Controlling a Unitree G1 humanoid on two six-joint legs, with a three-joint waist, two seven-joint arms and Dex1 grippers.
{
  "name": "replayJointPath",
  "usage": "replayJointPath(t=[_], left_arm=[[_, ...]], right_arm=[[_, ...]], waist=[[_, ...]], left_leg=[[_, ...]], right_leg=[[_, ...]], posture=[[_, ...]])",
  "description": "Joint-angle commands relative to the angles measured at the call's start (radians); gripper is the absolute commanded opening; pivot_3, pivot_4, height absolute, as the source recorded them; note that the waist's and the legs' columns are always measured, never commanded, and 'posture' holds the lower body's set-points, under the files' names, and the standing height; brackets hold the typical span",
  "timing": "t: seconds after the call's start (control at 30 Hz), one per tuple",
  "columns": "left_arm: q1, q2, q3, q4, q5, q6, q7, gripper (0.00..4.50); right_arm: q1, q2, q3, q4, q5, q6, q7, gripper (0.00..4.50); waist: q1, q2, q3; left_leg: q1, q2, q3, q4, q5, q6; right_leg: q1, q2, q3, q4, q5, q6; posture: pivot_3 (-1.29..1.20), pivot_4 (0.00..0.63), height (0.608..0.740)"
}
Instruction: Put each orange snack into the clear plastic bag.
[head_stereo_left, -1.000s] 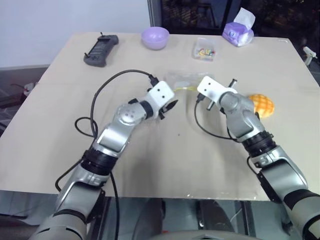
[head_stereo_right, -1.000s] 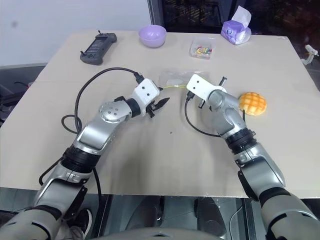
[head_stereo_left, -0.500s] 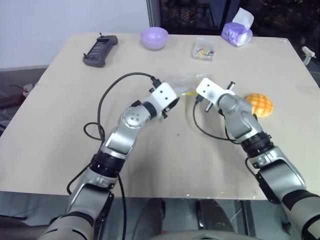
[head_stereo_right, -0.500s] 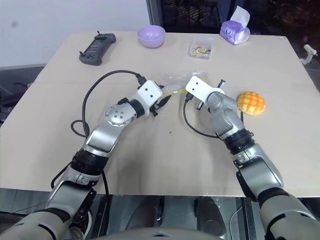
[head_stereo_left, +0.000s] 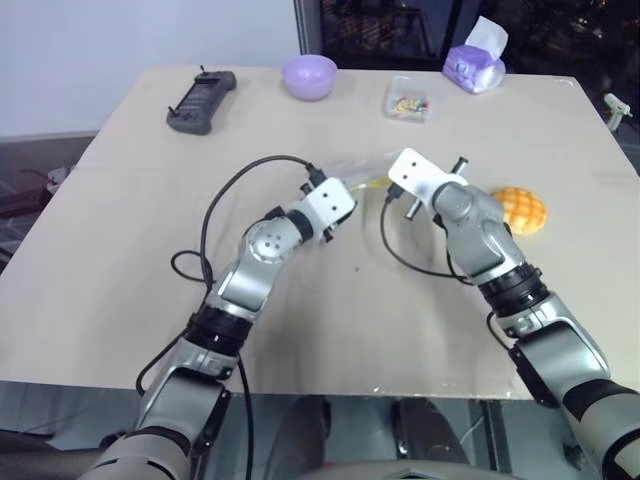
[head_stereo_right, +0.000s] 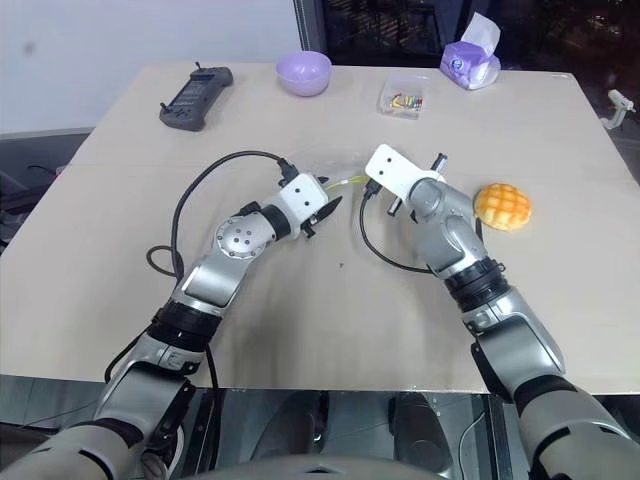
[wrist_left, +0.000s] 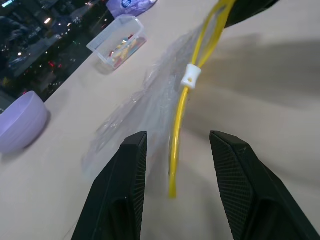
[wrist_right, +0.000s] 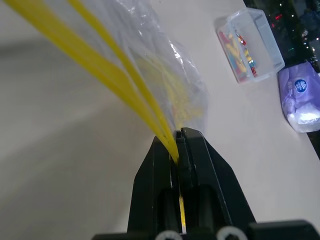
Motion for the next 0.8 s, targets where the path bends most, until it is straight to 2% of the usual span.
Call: replayJointPath(t=[0.03, 0.53, 0.6, 0.63, 0.67, 0.7, 0.73, 0.8], left_arm=[[-0.014, -0.011, 0.015, -0.02, 0.002, -0.033, -0.008, 2.11], [-0.015, -0.036, 0.038, -0.073, -0.007, -0.024, -0.029, 2.11], [-0.012, -0.039, 0.039, -0.081, -0.005, -0.019, -0.031, 1.56], [-0.01, -0.04, 0.039, -0.084, -0.005, -0.016, -0.034, 1.13], [-0.007, -0.041, 0.04, -0.087, -0.005, -0.014, -0.036, 0.97], [-0.004, -0.042, 0.041, -0.089, -0.004, -0.01, -0.037, 0.4], [-0.003, -0.042, 0.042, -0.09, -0.005, -0.008, -0.038, 0.04], [-0.001, -0.042, 0.043, -0.09, -0.003, -0.006, -0.038, 0.04]], right_arm=[[-0.016, 0.003, 0.0, -0.056, -0.007, 0.006, 0.001, 0.0], [-0.013, 0.004, 0.002, -0.035, -0.005, -0.007, -0.006, 0.0], [-0.012, 0.005, 0.004, -0.035, -0.006, -0.007, -0.007, 0.0], [-0.011, 0.007, 0.005, -0.035, -0.006, -0.006, -0.007, 0.0], [-0.011, 0.008, 0.006, -0.035, -0.007, -0.006, -0.007, 0.0], [-0.011, 0.008, 0.007, -0.035, -0.007, -0.006, -0.007, 0.0], [-0.011, 0.009, 0.008, -0.035, -0.007, -0.006, -0.007, 0.0], [-0.011, 0.008, 0.008, -0.035, -0.006, -0.007, -0.006, 0.0]], waist=[[0.0, 0.0, 0.0], [0.001, 0.0, 0.0], [0.001, 0.0, 0.0], [0.001, 0.0, 0.0], [0.0, 0.0, 0.0], [0.0, 0.0, 0.0], [0.0, 0.0, 0.0], [0.0, 0.0, 0.0]], left_leg=[[0.0, 0.0, 0.0, 0.001, 0.0, 0.0], [0.002, 0.0, 0.0, 0.007, 0.0, 0.0], [0.002, 0.0, 0.0, 0.007, 0.0, 0.0], [0.002, 0.0, 0.0, 0.007, 0.0, 0.0], [0.002, 0.0, 0.0, 0.007, 0.0, 0.0], [0.002, 0.0, 0.0, 0.007, 0.0, 0.0], [0.002, 0.0, 0.0, 0.007, 0.0, 0.0], [0.002, 0.0, 0.0, 0.007, 0.0, 0.0]], right_leg=[[0.0, 0.0, 0.0, 0.001, 0.0, 0.0], [0.0, 0.001, 0.001, 0.011, 0.0, 0.0], [0.0, 0.001, 0.001, 0.011, 0.0, 0.0], [0.0, 0.001, 0.001, 0.011, 0.0, 0.0], [0.0, 0.001, 0.001, 0.011, 0.0, 0.0], [0.0, 0.001, 0.001, 0.011, 0.0, 0.0], [0.0, 0.001, 0.001, 0.011, 0.0, 0.0], [0.0, 0.001, 0.001, 0.011, 0.0, 0.0]], posture=[[0.0, 0.15, 0.74], [0.0, 0.15, 0.74], [0.0, 0.15, 0.74], [0.0, 0.15, 0.74], [0.0, 0.15, 0.74], [0.0, 0.15, 0.74], [0.0, 0.15, 0.74], [0.0, 0.15, 0.74]])
